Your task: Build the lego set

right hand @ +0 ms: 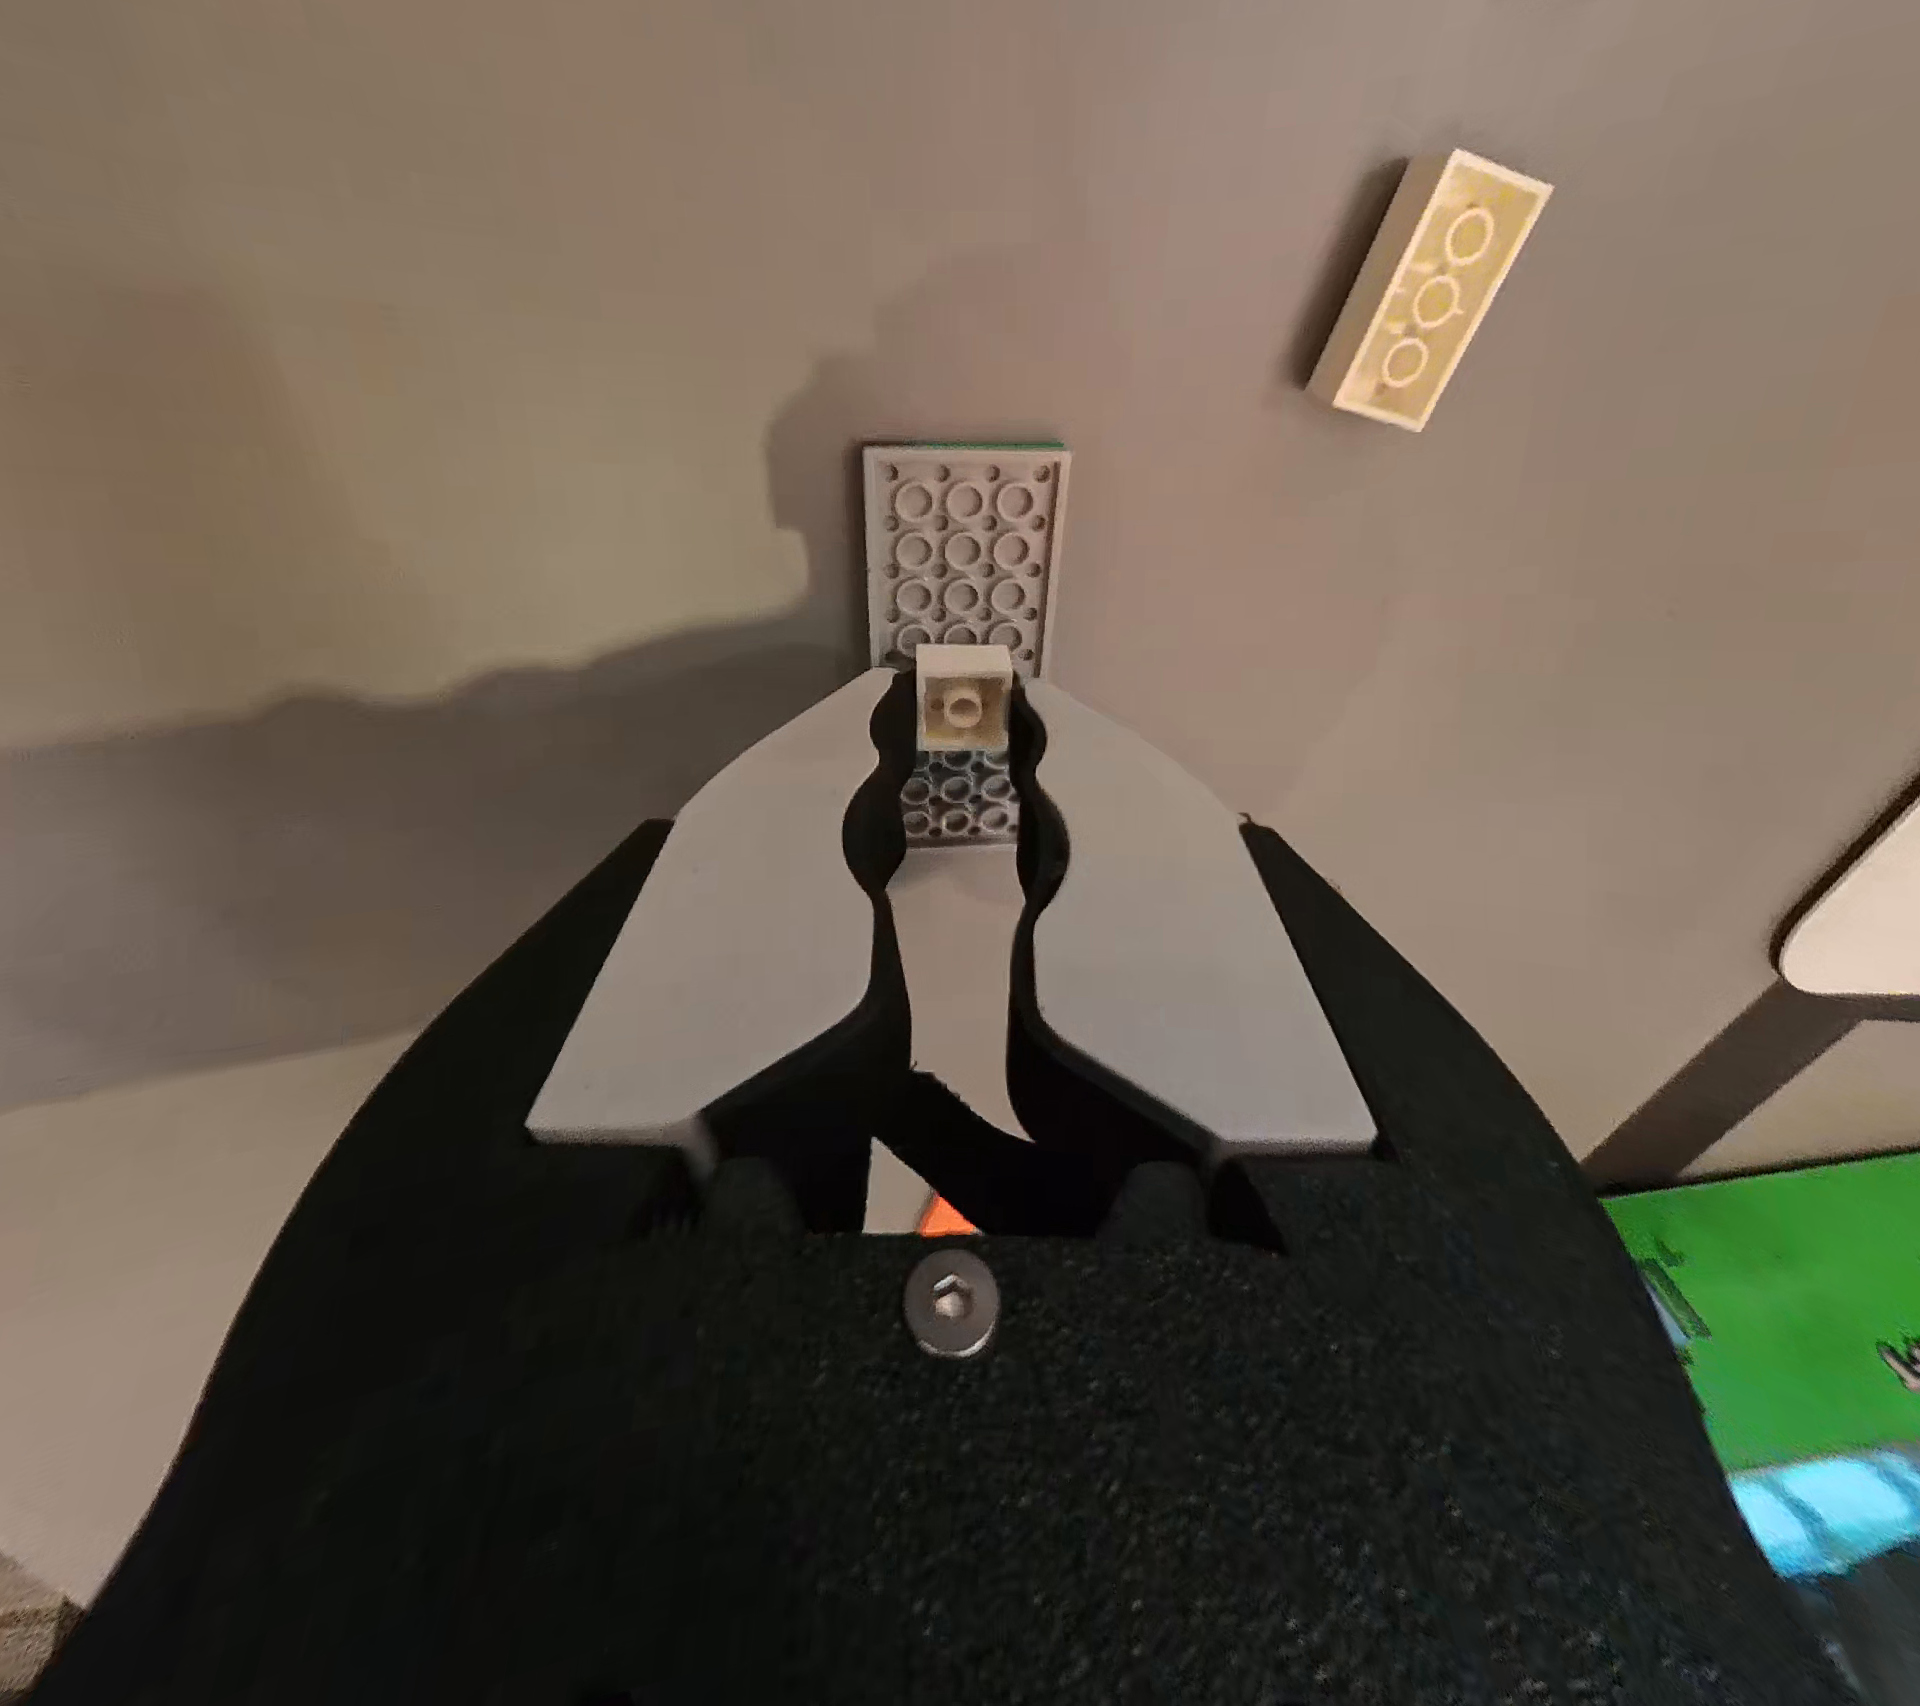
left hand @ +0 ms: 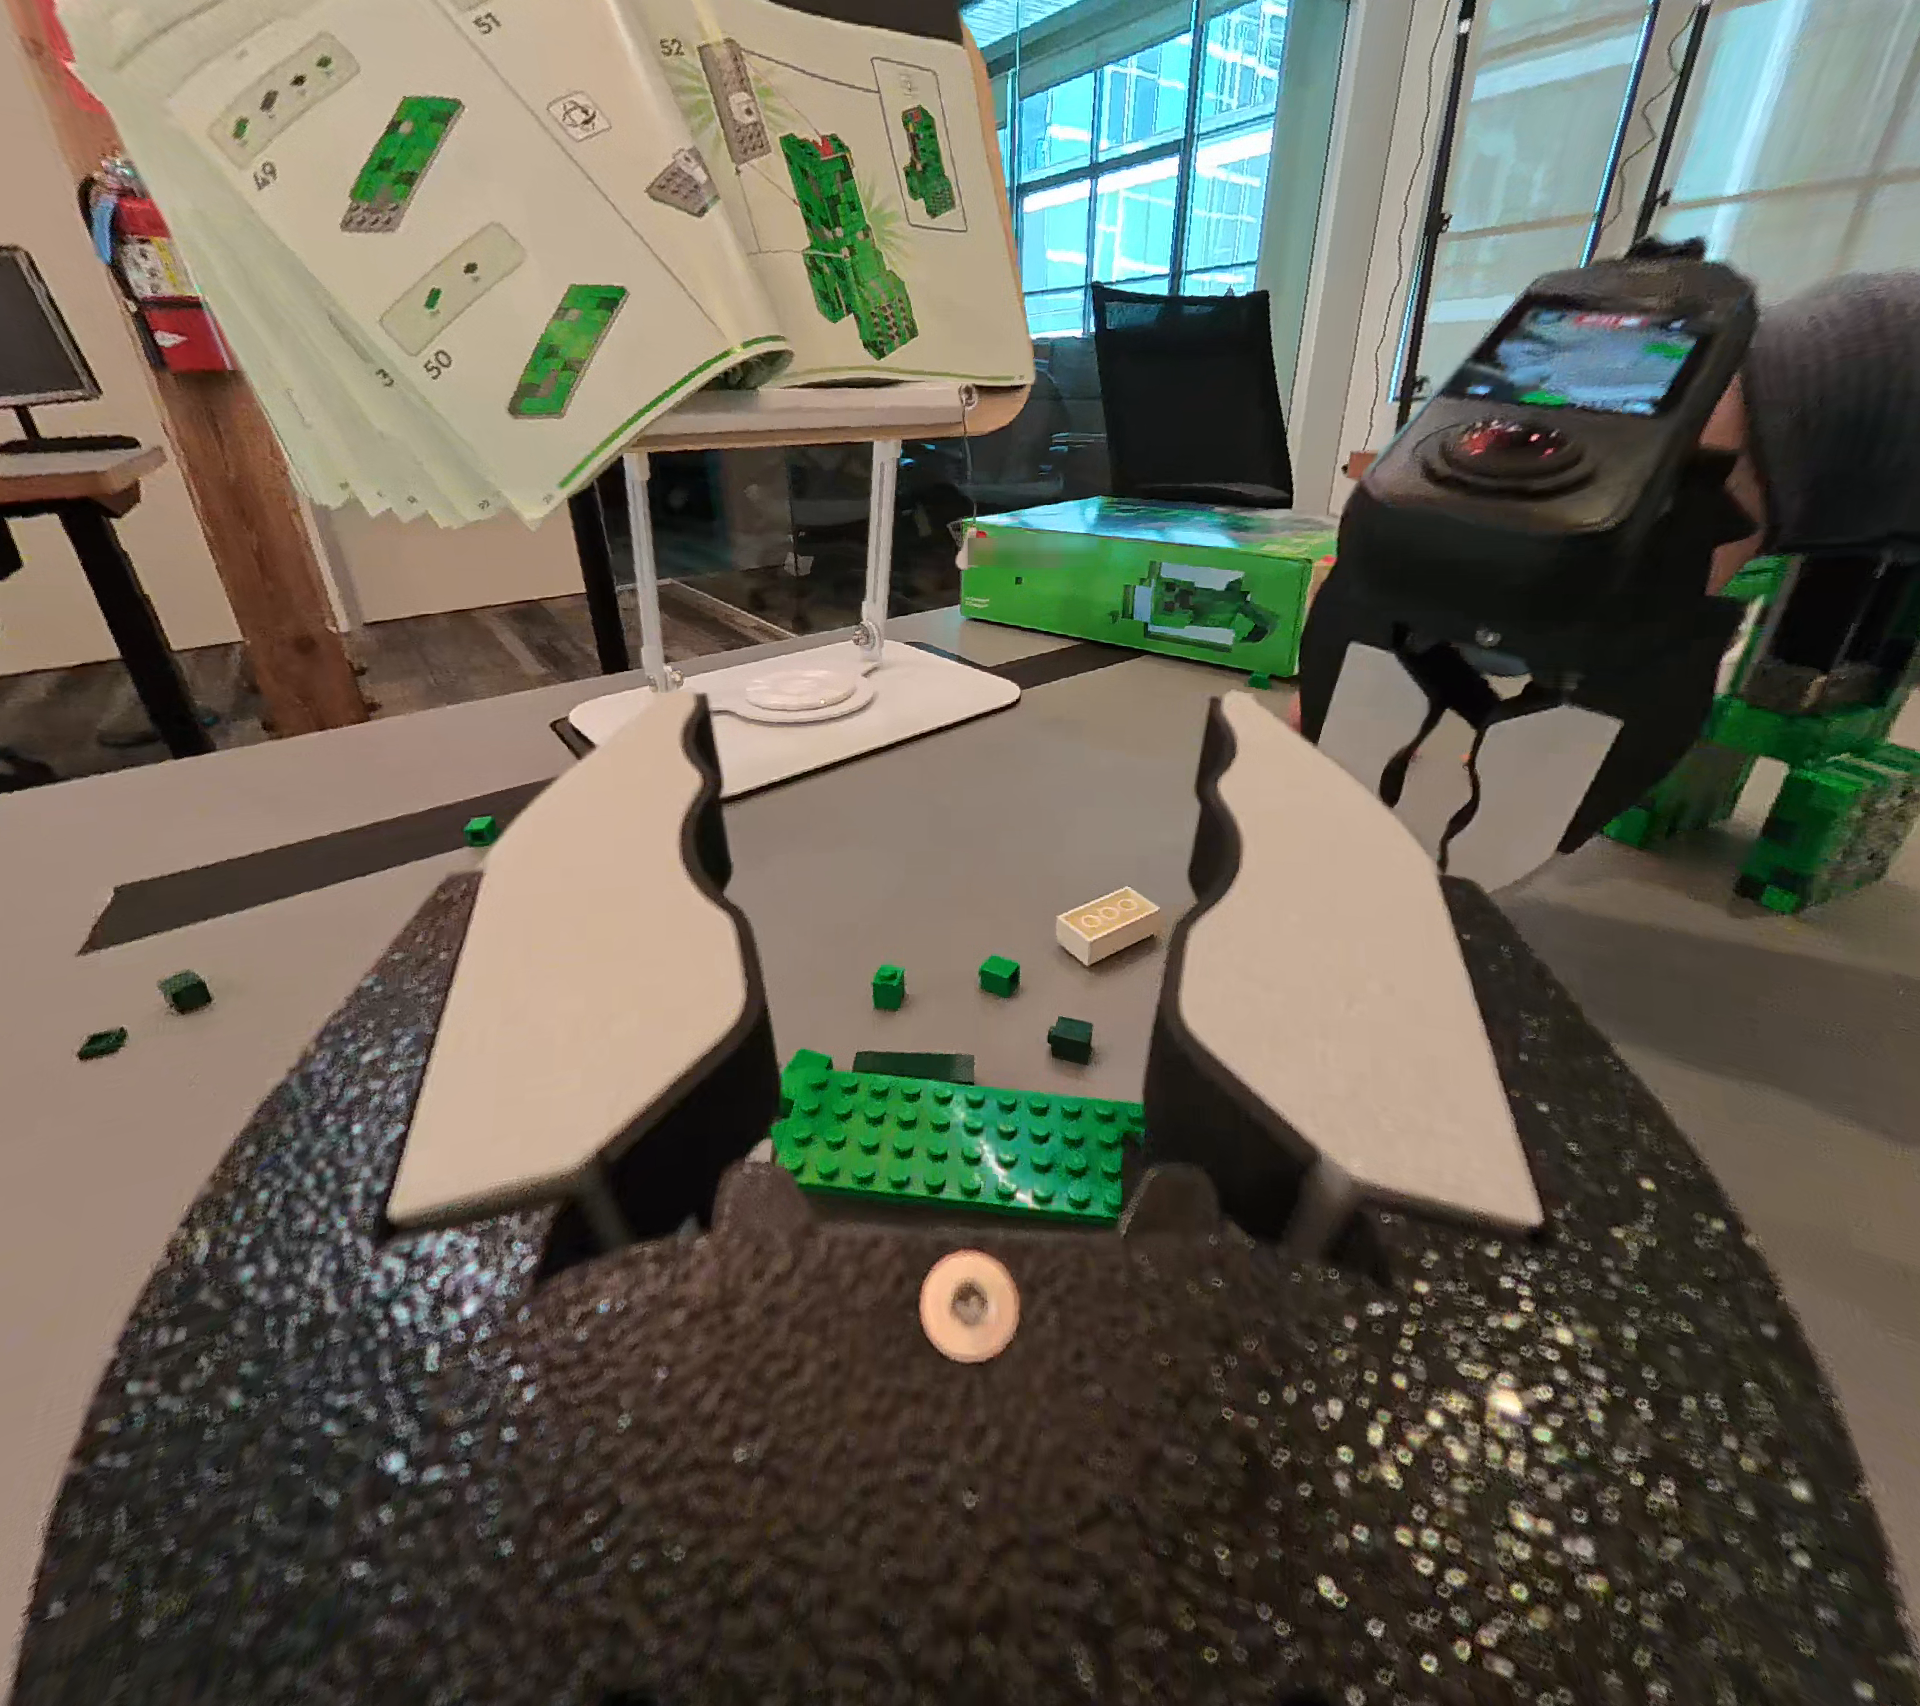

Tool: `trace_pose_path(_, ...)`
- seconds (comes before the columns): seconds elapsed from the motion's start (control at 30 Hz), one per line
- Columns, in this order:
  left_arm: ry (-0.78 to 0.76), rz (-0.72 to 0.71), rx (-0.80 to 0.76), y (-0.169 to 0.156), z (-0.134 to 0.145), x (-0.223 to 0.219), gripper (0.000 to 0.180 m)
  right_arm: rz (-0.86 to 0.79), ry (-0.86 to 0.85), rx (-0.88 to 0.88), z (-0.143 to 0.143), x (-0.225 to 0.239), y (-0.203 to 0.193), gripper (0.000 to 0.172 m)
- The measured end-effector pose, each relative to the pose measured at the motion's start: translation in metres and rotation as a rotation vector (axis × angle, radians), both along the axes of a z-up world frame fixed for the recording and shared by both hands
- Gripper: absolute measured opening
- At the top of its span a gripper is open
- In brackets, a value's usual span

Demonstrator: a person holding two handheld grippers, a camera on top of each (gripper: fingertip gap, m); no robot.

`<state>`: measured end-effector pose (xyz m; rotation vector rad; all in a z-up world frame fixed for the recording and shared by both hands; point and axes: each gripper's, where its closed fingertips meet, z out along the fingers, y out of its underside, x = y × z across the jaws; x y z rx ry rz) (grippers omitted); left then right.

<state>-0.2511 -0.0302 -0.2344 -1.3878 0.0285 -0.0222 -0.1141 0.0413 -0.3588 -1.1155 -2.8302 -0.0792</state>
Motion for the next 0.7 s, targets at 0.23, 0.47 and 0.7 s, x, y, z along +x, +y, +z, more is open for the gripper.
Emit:
trace_pose_path(0.23, -0.098, -0.215, -0.002, -0.005, 0.004, 0.021, 0.082, -0.119, 0.411, -0.259, 0.067, -0.033, -0.030, 0.016)
trace_pose_path(0.47, -0.199, -0.658, -0.013, -0.017, 0.034, 0.095, 0.079, -0.046, 0.753, -0.847, 0.166, -0.015, -0.089, 0.016)
trace_pose_path(0.7, -0.026, -0.965, 0.127, -0.057, 0.082, 0.164, 0.068, 0.053, 0.625, -1.201, 0.204, 0.040, -0.132, 0.016)
